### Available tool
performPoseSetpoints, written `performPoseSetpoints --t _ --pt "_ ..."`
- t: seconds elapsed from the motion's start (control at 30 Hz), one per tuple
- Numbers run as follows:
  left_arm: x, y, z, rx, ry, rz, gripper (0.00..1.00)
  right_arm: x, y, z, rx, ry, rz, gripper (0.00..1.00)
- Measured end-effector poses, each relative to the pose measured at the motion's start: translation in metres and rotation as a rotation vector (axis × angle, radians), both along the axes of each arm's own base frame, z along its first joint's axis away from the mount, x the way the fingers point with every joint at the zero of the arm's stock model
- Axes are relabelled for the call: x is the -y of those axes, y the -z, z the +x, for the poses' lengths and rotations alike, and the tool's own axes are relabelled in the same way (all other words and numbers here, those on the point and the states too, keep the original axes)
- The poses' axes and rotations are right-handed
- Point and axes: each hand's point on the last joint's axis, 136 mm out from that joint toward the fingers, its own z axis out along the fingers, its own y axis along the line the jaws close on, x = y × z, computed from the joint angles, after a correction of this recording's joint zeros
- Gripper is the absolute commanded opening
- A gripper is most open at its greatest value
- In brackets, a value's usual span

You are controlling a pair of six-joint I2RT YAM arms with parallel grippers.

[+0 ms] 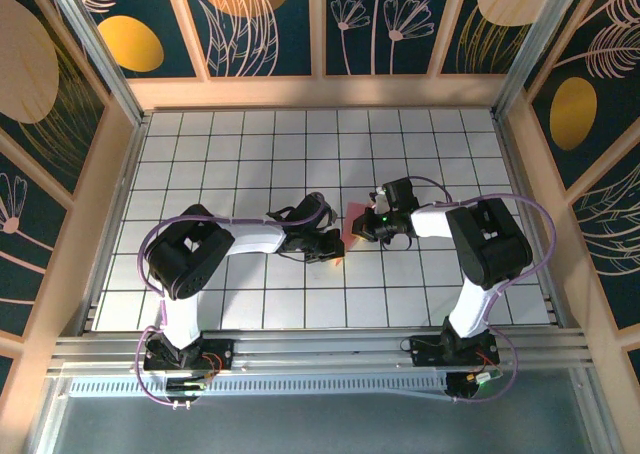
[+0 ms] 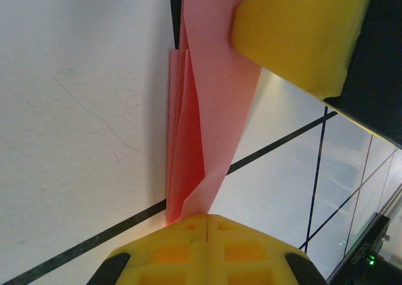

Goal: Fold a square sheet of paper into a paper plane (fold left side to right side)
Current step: Fold the wing for the fifth time at the center of the table.

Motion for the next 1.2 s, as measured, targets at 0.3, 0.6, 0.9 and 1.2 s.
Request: performPoseSetpoints --t 0.3,0.6,0.9,1.2 --pt "0.001 0.004 0.0 -0.006 0.0 0.0 0.0 -0.001 -0.001 0.001 -0.006 -0.006 -0.007 0.0" --pt "0.0 0.005 0.0 -0.004 -0.002 0.004 0.0 -0.001 -0.003 0.003 -0.01 -0.017 -0.049 0.0" --pt "0.0 0.005 0.001 0.0 -0.005 0.008 0.0 0.006 -0.032 0.001 0.083 -0.001 -0.069 0.0" --pt "0.0 0.005 0.001 0.0 -0.005 0.008 0.0 -0.02 -0.025 -0.03 0.056 -0.057 -0.032 0.0"
